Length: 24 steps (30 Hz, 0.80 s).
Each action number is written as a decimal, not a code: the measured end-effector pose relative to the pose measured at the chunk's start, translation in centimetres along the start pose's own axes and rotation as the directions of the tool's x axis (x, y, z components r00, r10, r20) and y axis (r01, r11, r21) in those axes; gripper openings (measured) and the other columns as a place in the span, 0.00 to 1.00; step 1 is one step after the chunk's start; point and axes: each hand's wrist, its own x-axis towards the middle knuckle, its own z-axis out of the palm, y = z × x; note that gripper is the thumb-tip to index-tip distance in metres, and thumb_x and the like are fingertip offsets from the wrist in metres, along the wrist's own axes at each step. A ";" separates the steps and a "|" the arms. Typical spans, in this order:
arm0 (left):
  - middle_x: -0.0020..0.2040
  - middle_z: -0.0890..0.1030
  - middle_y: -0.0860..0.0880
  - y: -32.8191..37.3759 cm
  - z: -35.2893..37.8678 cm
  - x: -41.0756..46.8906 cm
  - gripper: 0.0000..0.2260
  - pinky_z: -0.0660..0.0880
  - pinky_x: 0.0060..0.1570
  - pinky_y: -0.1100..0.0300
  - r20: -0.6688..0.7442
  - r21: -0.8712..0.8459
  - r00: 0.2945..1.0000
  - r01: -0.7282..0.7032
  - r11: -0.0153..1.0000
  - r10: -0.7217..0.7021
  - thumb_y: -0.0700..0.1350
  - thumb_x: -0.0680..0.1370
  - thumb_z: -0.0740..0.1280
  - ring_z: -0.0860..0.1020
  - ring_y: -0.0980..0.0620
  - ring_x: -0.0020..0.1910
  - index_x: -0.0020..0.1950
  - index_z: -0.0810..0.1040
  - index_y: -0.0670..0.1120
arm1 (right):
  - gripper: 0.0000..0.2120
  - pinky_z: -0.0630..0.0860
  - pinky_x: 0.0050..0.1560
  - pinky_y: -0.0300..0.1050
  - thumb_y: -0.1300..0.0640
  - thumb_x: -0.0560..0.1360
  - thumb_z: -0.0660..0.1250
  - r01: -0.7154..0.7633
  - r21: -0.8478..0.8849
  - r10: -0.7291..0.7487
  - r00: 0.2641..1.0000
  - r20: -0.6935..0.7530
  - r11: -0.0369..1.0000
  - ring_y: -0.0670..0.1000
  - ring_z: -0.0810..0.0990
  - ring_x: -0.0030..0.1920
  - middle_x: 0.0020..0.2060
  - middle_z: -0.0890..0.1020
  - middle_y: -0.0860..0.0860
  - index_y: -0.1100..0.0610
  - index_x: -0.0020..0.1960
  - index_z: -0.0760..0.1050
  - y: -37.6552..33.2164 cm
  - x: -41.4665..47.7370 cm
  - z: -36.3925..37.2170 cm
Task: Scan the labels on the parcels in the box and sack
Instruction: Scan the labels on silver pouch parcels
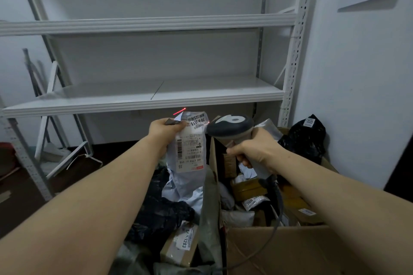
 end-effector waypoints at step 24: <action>0.38 0.80 0.45 -0.5 -0.7 0.4 0.08 0.78 0.51 0.49 -0.017 0.015 0.999 0.032 0.999 -0.031 0.40 0.73 0.73 0.78 0.46 0.37 0.38 0.76 0.44 | 0.04 0.70 0.25 0.40 0.67 0.69 0.72 -0.046 0.109 0.040 0.998 0.052 0.993 0.48 0.71 0.22 0.24 0.75 0.54 0.64 0.39 0.76 -0.2 0.2 0.8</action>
